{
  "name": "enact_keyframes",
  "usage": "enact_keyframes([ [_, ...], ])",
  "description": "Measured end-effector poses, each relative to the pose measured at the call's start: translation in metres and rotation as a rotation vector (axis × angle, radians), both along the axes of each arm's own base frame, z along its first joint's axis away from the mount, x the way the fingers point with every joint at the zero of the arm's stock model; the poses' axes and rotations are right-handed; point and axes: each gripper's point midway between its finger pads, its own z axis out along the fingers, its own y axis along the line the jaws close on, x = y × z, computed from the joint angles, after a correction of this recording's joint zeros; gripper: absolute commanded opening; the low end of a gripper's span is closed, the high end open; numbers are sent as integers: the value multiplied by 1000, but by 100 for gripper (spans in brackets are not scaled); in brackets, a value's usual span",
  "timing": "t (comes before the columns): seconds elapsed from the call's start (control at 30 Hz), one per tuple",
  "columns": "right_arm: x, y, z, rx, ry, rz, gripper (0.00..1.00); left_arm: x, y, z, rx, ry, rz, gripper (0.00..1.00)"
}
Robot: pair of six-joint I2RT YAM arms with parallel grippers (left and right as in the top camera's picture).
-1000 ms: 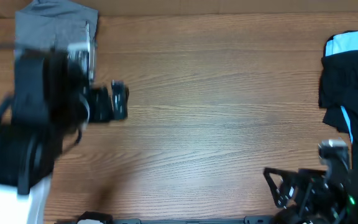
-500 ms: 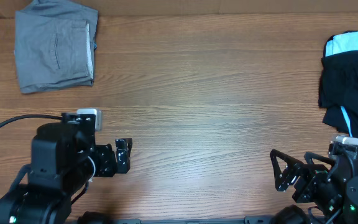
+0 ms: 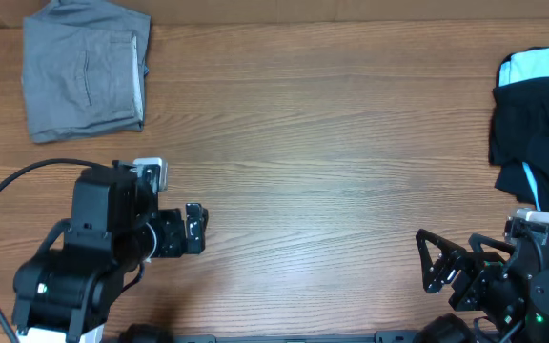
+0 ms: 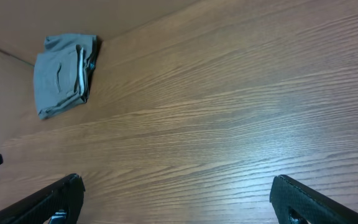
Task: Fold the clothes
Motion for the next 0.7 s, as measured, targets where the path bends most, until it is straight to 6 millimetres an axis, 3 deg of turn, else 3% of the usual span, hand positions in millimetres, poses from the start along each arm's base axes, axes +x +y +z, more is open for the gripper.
enact_keyframes([
  [0.33,0,-2,0,-1,2,-11,100,9,-2,-14,14,70,1,100],
  [0.57,-5,-33,-13,-24,51,-201,100,16,-3,-28,25,134,3,100],
  [0.7,4,-47,11,28,-105,-304,100,19,-4,-36,32,171,3,100],
])
